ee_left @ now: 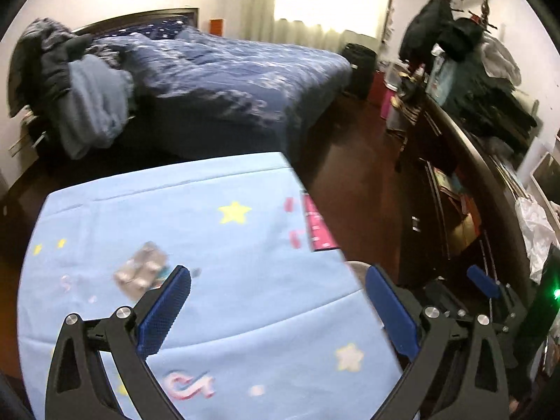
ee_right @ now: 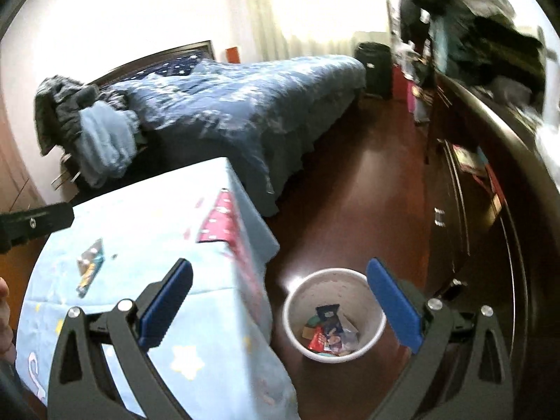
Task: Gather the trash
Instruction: 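Move both open tools back over the table toward the blister pack and lighter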
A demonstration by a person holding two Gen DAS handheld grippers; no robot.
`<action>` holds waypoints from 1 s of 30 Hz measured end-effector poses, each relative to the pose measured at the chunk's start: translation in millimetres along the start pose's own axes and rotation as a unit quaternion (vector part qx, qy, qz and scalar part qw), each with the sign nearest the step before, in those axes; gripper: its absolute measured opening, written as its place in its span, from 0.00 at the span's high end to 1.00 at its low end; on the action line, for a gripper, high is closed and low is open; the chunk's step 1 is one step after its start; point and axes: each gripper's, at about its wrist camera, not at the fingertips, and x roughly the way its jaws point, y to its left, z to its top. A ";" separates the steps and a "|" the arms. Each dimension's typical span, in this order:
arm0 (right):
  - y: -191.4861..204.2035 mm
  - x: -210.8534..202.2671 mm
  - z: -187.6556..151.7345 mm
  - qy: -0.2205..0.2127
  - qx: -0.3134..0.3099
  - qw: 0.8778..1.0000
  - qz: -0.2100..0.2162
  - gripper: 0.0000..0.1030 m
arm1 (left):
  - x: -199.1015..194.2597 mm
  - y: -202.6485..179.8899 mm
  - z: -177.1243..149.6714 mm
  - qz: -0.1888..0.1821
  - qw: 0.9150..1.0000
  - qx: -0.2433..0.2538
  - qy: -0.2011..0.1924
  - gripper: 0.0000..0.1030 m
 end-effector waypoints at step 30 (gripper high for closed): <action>224.6 25.8 -28.9 0.059 -0.156 0.981 0.101 0.03 | -57.9 217.3 -84.8 0.081 0.994 -0.069 -0.011 0.04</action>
